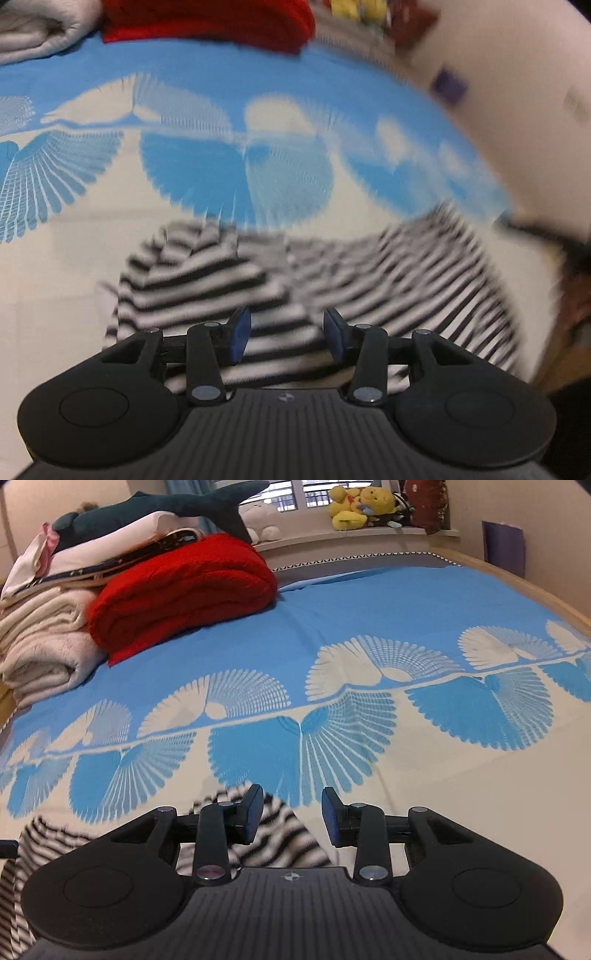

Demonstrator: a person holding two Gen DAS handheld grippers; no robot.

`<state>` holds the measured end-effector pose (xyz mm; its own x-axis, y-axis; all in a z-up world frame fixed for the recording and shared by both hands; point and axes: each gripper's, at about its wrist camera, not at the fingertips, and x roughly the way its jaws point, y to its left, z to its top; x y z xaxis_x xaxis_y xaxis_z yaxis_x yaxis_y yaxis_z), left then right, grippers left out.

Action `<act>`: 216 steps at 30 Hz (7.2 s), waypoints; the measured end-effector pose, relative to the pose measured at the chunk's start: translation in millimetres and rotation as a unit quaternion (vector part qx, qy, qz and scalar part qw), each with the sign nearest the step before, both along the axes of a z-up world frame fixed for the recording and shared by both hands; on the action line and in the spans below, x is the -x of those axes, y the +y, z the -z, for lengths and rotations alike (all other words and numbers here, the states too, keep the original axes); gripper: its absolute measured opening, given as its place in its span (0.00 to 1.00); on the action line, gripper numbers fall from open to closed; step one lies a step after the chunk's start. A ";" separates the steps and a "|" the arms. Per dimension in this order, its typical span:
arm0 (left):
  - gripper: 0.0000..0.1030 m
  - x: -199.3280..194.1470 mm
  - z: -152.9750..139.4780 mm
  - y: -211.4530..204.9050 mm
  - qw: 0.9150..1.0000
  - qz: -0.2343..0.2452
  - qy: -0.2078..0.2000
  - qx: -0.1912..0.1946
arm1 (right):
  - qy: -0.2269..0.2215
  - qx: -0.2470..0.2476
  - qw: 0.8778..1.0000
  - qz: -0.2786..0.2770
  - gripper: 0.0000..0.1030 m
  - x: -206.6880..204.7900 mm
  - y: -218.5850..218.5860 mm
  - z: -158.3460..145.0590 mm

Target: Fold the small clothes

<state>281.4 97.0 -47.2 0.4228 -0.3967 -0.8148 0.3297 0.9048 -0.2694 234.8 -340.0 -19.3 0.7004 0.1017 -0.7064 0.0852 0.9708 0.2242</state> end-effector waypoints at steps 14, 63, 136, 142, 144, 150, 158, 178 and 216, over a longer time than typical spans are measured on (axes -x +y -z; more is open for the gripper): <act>0.47 93.8 -71.8 40.9 0.985 -0.160 -0.041 -0.047 | 0.047 -0.061 0.997 0.014 0.38 127.7 -27.1 -26.1; 0.39 140.3 14.4 33.4 0.989 -0.059 0.096 -0.092 | 0.131 -0.054 0.989 -0.045 0.20 129.7 -2.2 28.9; 0.56 161.5 -50.7 2.5 0.991 -0.060 -0.102 -0.068 | 0.085 0.110 0.988 -0.070 0.30 114.7 2.5 5.8; 0.17 203.1 -49.9 42.4 0.979 -0.168 -0.099 -0.057 | -0.047 0.061 0.997 -0.033 0.38 167.9 7.4 -63.4; 0.17 210.0 -43.7 58.7 0.975 -0.208 -0.077 -0.027 | -0.065 0.045 0.997 -0.028 0.38 187.5 12.0 -65.5; 0.17 202.3 -18.5 100.3 0.957 -0.271 0.028 0.097 | -0.041 0.049 0.998 -0.014 0.38 196.7 26.1 -45.7; 0.42 194.8 28.9 107.5 0.934 -0.303 0.139 0.125 | -0.022 0.083 0.996 -0.030 0.38 186.1 35.7 -28.6; 0.50 173.2 52.1 129.3 0.887 -0.407 0.128 0.177 | -0.014 0.080 0.997 -0.007 0.38 182.8 26.0 -26.6; 0.14 198.8 -103.6 -40.2 0.974 -0.150 -0.153 0.078 | -0.012 0.064 0.997 0.044 0.38 181.1 -3.1 -28.1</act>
<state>82.6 56.8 56.4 0.7527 -0.3265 -0.5717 0.1426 0.9286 -0.3426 53.8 -343.1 8.9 0.7190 -0.0509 -0.6931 0.1672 0.9807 0.1013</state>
